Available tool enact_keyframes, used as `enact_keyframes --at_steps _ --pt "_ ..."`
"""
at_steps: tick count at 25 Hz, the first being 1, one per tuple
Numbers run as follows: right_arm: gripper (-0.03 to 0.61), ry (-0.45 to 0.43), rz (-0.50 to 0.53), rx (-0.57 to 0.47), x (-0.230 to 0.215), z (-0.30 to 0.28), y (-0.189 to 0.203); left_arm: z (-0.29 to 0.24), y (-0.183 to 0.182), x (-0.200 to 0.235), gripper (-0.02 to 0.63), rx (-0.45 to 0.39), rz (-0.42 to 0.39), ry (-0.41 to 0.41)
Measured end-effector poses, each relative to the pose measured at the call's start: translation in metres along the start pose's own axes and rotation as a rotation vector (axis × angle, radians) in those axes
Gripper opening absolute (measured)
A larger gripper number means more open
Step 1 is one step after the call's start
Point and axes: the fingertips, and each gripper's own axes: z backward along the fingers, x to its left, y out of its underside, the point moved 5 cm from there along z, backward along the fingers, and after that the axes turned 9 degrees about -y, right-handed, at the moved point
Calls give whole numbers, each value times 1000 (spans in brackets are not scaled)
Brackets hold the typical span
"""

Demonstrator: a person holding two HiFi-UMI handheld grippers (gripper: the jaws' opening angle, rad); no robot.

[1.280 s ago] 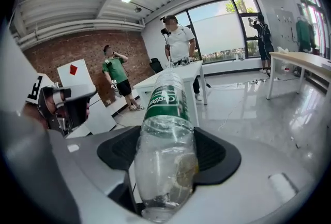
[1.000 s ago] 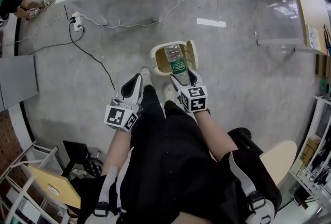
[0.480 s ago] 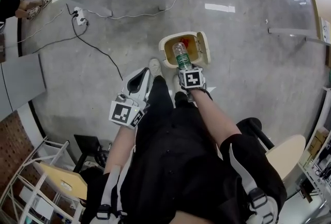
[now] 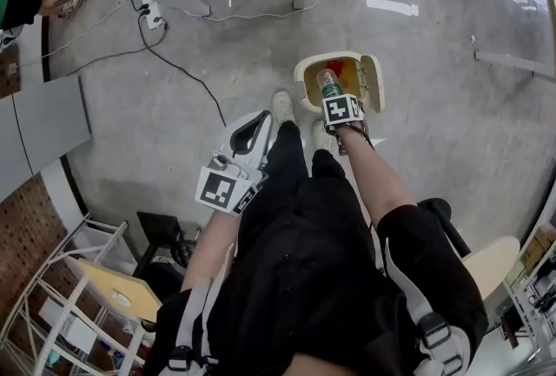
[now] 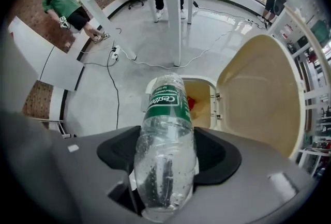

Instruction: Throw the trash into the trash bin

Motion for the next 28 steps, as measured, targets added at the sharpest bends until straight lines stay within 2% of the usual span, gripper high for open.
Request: enact_keyframes --at_steps 10,13,16,20,22,24,28 --pt "327 19 30 103 -4 -33 -9 15 15 39 2 44 29 -68" --pt "328 32 43 92 -7 -36 -13 17 19 39 2 52 35 -60" --pt "385 41 24 59 -11 -34 -21 17 22 41 2 63 44 -50" --pt "383 50 -5 7 -14 -26 -22 14 25 40 2 71 47 -36" --pt "346 69 -41 -24 -13 -13 -20 11 25 39 2 69 46 -23" --pt "275 76 -58 -99 -12 1 -22 5 23 38 2 60 40 -5" --pt "213 60 -45 -251 1 42 -37 -10 1 35 0 8 14 27"
